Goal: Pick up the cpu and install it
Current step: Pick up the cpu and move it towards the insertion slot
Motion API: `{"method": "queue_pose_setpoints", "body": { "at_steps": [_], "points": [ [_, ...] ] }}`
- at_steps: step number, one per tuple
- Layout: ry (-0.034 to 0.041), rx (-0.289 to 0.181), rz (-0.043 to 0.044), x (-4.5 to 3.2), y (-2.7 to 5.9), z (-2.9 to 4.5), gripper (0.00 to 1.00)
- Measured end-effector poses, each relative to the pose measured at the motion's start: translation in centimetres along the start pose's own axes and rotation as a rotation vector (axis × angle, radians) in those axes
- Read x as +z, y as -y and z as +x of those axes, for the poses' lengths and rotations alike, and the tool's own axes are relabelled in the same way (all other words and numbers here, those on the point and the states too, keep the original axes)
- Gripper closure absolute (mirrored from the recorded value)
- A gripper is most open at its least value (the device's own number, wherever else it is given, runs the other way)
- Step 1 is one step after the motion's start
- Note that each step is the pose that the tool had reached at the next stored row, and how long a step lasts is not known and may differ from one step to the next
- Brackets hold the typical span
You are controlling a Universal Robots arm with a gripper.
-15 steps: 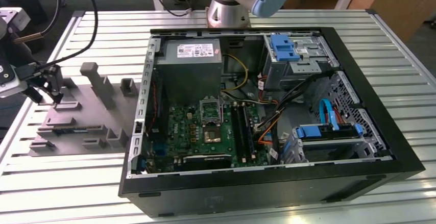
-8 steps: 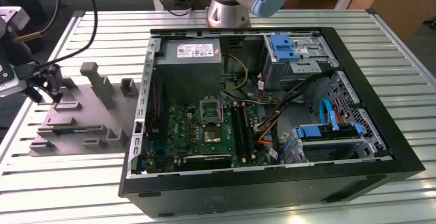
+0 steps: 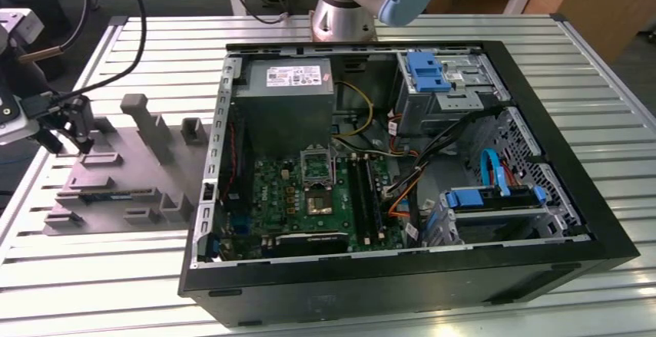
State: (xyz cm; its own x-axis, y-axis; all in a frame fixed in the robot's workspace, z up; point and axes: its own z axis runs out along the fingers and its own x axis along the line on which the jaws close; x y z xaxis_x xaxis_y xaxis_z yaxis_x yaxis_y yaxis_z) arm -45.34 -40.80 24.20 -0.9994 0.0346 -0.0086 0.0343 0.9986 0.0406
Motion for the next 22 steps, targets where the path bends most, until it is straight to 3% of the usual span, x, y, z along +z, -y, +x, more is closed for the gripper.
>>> {"method": "queue_pose_setpoints", "body": {
  "at_steps": [22],
  "points": [
    [0.0, 0.0, 0.0, -0.52, -0.02, -0.01, 0.53]
  ]
}}
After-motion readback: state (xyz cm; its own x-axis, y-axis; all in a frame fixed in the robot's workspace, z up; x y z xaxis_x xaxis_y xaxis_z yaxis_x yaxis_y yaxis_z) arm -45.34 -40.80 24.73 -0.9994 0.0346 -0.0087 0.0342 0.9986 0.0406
